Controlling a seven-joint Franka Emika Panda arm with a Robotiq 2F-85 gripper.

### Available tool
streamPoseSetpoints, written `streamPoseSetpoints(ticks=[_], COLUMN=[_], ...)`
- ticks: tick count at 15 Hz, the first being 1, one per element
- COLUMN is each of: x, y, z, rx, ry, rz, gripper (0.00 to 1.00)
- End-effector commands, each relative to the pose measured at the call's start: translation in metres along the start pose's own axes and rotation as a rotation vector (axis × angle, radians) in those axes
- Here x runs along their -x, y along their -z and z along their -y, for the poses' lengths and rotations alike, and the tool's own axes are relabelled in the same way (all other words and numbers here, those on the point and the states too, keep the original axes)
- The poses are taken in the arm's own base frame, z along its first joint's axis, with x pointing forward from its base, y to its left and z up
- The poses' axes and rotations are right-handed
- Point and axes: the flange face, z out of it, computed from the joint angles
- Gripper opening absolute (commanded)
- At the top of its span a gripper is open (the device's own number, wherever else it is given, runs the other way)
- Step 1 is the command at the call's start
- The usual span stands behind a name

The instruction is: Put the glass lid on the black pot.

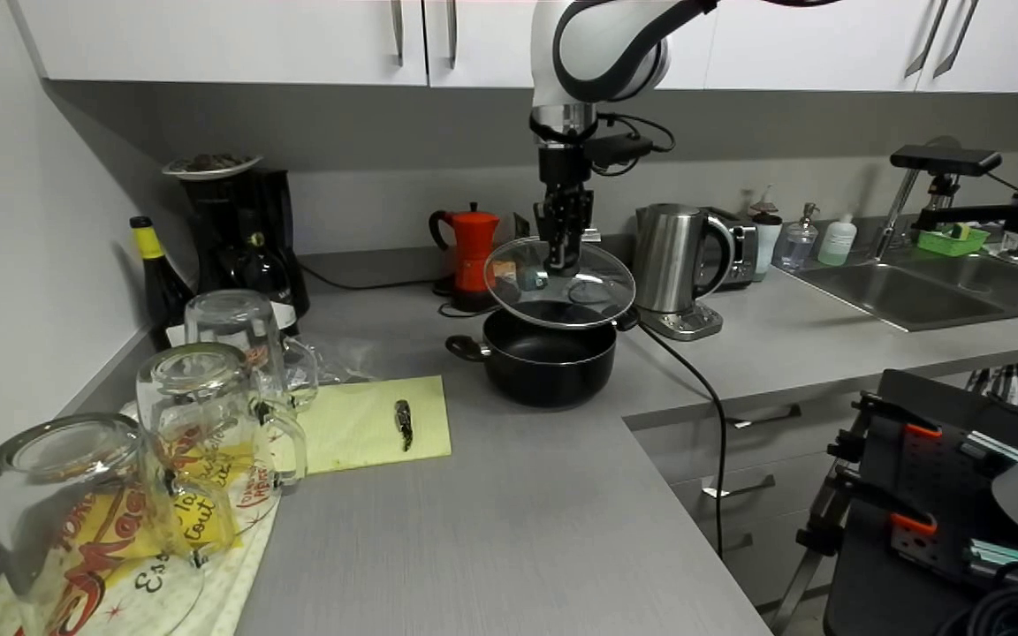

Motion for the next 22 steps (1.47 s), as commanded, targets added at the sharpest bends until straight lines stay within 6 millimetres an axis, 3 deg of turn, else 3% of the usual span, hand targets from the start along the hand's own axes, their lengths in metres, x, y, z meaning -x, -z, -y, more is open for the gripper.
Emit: streamPoseSetpoints(ticks=[1, 8, 22], x=[-0.006, -0.026, -0.063], y=[0.007, -0.022, -0.069], z=[-0.019, -0.041, -0.042], rx=[-0.048, -0.057, -0.073], ry=[-0.073, -0.14, -0.146], rz=[0.037, 0.058, 0.078], gripper=[0.25, 0.25, 0.25])
